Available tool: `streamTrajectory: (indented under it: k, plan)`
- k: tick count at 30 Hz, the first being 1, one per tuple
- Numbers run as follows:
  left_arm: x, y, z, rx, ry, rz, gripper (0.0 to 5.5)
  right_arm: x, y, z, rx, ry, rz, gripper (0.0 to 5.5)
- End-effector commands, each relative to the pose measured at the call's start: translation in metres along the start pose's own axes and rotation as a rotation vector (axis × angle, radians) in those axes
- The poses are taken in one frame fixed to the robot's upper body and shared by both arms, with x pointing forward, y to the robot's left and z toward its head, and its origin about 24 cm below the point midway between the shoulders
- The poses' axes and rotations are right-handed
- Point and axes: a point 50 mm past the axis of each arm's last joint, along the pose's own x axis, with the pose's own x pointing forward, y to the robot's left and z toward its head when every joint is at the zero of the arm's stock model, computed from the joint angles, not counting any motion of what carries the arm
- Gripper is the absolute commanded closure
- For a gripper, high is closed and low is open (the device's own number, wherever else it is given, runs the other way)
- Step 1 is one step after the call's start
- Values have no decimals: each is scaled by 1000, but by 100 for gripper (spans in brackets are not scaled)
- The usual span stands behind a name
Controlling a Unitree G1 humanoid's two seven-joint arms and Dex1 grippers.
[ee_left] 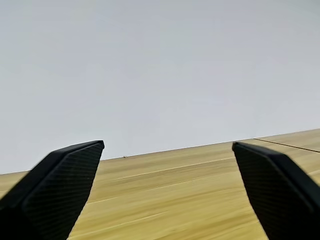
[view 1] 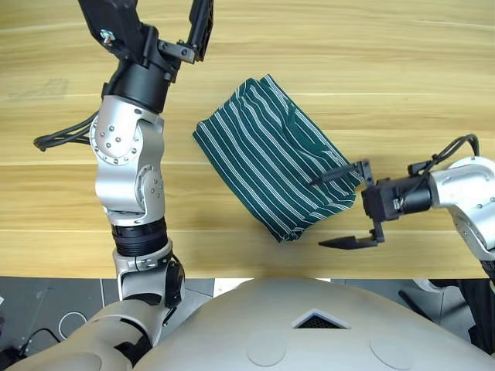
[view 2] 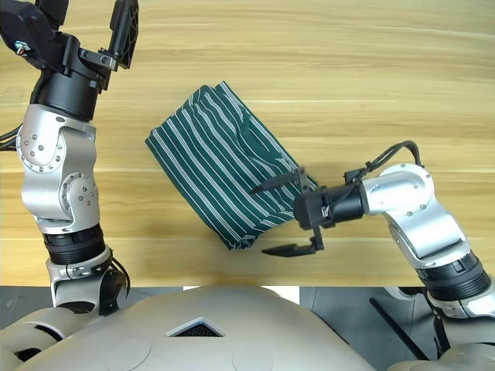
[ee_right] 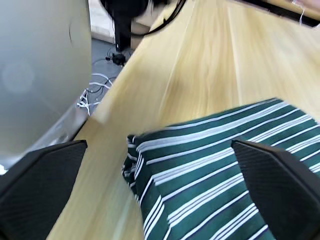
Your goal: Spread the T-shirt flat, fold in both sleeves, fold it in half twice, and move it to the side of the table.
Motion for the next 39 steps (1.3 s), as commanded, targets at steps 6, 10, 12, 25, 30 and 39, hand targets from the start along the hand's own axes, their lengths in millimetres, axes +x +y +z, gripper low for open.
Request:
streamTrajectory:
  k: [6,10,12,25,30,39]
  plan:
    - [-4,8,3,5,-29,51,74,56,-136,-7,-122,-86,-532,13]
    - [-4,4,5,-1,-38,40,74,92,-156,-32,-114,75,-554,13]
    - [-4,1,6,-5,-45,29,74,100,-157,-52,-129,231,-539,13]
    - [-10,-21,19,-10,-69,-46,74,67,-141,-119,-75,705,-654,13]
    - [-10,-17,21,5,-69,-35,74,37,-137,-133,-38,819,-742,13]
    - [-7,-16,19,22,-67,-40,74,35,-128,-136,104,617,-782,13]
